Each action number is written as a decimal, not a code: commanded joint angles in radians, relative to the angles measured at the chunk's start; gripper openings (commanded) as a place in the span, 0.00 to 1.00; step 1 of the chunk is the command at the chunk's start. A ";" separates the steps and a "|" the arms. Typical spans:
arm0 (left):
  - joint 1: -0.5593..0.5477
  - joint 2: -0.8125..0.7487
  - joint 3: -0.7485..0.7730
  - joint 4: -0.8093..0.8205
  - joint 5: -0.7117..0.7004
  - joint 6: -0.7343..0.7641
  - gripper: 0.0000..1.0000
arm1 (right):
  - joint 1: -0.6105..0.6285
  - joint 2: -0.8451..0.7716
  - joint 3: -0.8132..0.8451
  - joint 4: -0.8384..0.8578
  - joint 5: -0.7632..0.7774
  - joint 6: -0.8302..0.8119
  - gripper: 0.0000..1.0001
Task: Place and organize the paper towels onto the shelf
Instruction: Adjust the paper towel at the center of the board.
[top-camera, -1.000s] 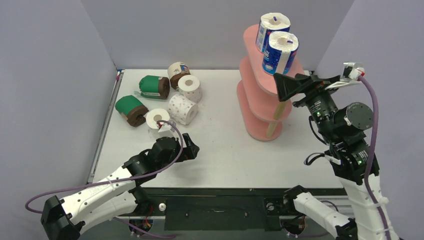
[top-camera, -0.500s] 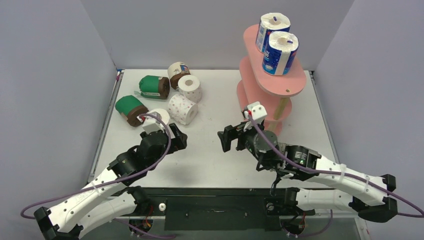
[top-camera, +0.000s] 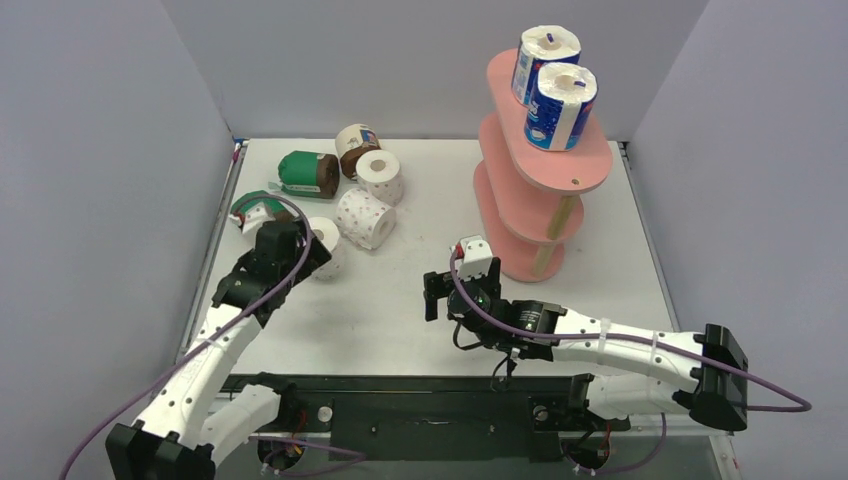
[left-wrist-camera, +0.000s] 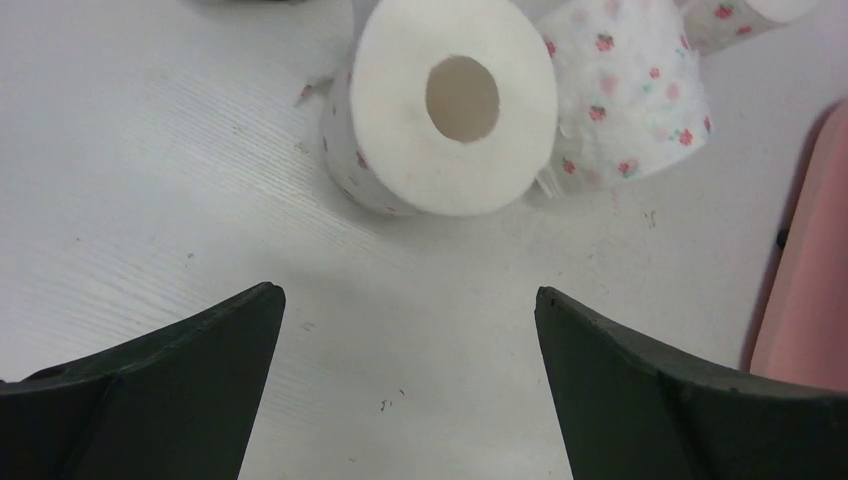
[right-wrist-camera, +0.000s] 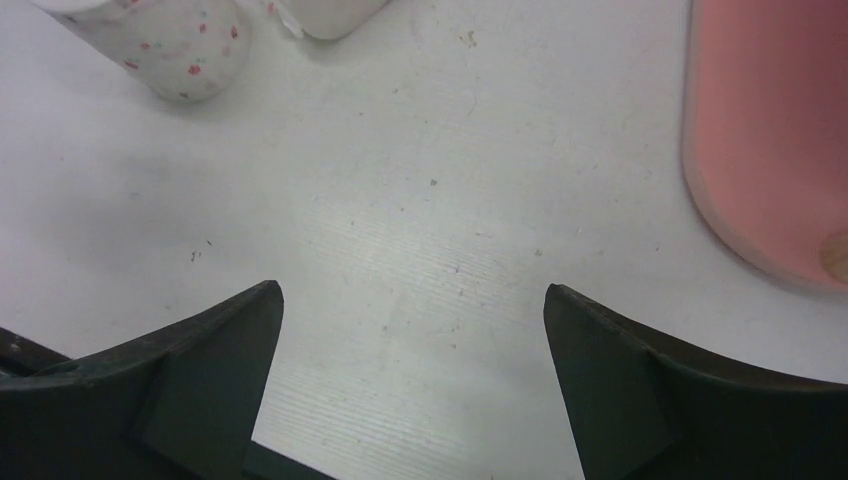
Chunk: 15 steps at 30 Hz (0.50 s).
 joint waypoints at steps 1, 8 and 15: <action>0.145 0.079 0.091 -0.009 0.131 0.046 0.97 | -0.007 0.023 -0.046 0.115 -0.055 0.056 0.99; 0.266 0.184 0.121 0.038 0.165 0.033 0.97 | -0.005 -0.006 -0.138 0.184 -0.117 0.035 0.98; 0.297 0.304 0.130 0.099 0.184 0.001 1.00 | -0.005 -0.054 -0.172 0.181 -0.122 0.010 0.97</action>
